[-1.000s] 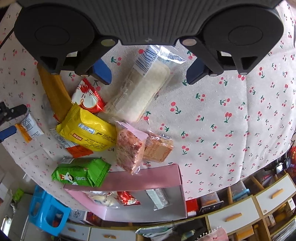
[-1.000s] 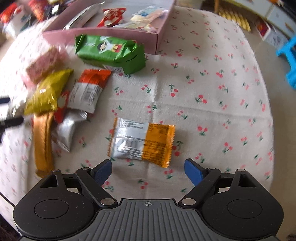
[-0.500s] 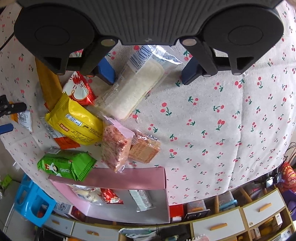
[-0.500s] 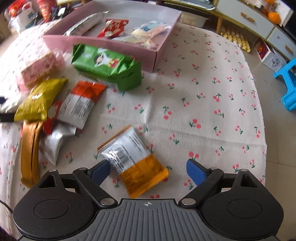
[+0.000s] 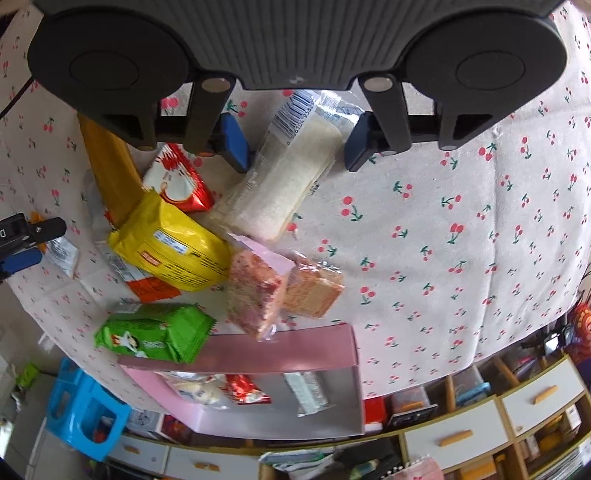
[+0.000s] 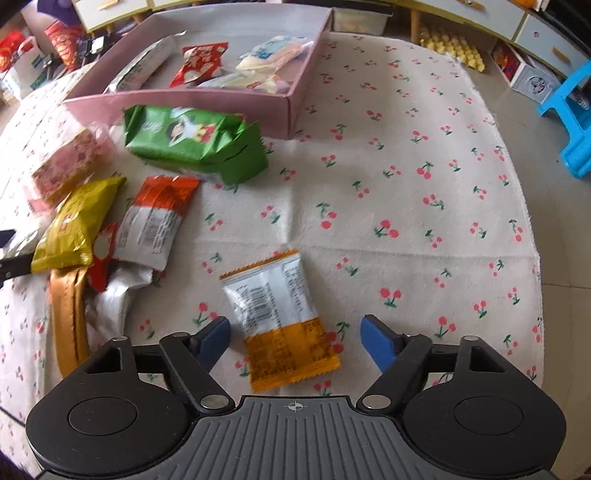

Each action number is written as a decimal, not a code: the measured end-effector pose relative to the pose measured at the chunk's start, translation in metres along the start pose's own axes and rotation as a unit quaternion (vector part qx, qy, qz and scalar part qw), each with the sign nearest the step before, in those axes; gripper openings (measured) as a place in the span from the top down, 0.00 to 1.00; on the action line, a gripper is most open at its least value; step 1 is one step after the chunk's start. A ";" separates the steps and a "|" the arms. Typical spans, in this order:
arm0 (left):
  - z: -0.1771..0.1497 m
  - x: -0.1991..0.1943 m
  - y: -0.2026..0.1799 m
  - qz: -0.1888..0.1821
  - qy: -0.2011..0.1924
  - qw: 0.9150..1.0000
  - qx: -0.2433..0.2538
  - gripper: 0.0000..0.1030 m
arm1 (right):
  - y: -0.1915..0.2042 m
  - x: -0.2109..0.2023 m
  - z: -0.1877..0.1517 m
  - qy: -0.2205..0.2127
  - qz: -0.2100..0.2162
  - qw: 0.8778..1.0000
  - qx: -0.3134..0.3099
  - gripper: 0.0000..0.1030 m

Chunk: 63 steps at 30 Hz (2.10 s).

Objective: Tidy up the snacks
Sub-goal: 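Grasp the orange-and-silver packet with the right tool while the left tool grasps the clear bread bag, then carry both packets into the pink box and open both tools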

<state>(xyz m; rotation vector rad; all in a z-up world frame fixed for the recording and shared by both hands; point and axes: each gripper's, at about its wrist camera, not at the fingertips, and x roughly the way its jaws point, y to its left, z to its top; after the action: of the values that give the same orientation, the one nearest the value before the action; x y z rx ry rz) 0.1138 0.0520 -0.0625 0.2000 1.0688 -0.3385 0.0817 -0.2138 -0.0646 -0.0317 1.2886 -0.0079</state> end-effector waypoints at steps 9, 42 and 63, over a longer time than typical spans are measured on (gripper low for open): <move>0.000 -0.004 -0.001 -0.023 0.018 0.999 -0.013 0.63 | 0.009 -0.008 -0.007 0.001 0.010 1.000 -0.010 0.55; -0.009 -0.063 -0.015 -0.108 -0.027 0.993 -0.050 0.68 | 0.010 -0.045 0.002 -0.040 0.118 0.989 0.076 0.58; 0.008 -0.097 -0.012 -0.152 -0.094 0.980 -0.086 0.68 | 0.002 -0.067 0.020 -0.080 0.162 0.974 0.138 0.58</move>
<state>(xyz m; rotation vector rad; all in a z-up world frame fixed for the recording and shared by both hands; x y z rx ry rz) 0.0730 0.0550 0.0270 -0.1493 0.9355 -0.5266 0.0827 -0.2100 0.0052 0.4087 1.1093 0.0945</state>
